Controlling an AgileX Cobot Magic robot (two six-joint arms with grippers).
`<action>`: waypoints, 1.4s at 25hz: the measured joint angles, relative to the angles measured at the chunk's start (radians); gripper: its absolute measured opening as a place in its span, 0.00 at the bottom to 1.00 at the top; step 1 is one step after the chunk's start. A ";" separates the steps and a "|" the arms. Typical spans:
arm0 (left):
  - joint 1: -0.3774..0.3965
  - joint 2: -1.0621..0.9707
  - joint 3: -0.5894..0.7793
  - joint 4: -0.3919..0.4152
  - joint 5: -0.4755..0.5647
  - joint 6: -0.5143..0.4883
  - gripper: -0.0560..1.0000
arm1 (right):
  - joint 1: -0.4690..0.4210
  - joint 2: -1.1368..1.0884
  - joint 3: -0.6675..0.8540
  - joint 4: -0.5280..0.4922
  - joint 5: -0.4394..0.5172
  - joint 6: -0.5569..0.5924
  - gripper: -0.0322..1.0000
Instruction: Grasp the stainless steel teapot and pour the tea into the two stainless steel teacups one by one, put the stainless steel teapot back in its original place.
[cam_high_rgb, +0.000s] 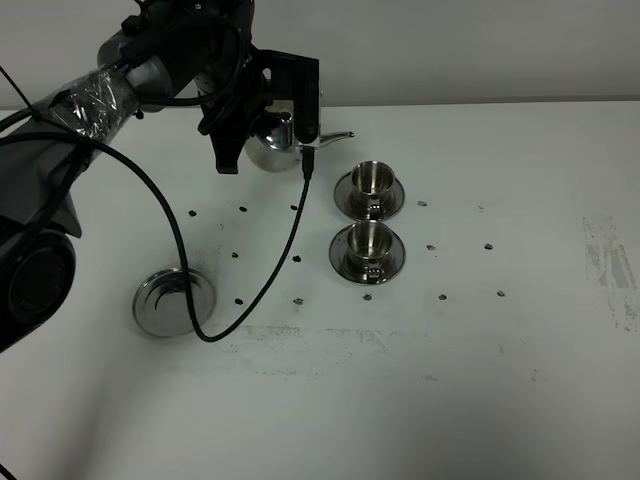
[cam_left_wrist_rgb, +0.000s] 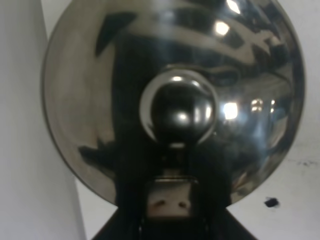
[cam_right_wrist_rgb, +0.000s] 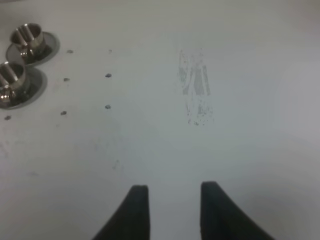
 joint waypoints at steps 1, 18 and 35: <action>0.000 0.000 0.000 0.001 -0.009 0.006 0.25 | 0.000 0.000 0.000 0.000 0.000 0.000 0.30; -0.038 0.024 0.000 0.115 -0.041 0.108 0.25 | 0.000 0.000 0.000 0.000 0.000 0.000 0.30; -0.106 0.058 0.000 0.288 -0.101 0.096 0.25 | 0.000 0.000 0.000 0.000 0.000 0.000 0.30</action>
